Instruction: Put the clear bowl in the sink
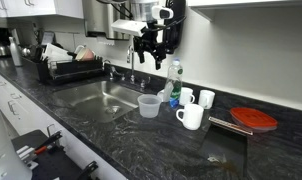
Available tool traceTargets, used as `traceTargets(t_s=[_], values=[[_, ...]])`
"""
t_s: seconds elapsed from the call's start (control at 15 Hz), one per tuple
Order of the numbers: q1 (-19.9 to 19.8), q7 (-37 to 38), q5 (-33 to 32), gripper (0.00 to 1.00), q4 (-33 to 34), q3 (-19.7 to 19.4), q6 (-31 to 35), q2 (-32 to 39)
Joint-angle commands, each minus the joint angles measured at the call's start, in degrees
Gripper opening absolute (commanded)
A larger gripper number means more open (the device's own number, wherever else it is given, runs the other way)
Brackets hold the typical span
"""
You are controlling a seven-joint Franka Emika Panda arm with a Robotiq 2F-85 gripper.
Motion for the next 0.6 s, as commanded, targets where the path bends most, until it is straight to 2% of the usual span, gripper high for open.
traceTargets(t_s=[0.0, 0.33, 0.53], values=[[-1.7, 2.5, 0.3, 1.00, 0.0, 1.6, 4.3, 3.0], [-4.6, 9.5, -3.1, 1.00, 0.5, 2.3, 5.8, 10.0], [-5.6, 10.2, -3.5, 1.00, 0.5, 1.6, 4.6, 13.4]])
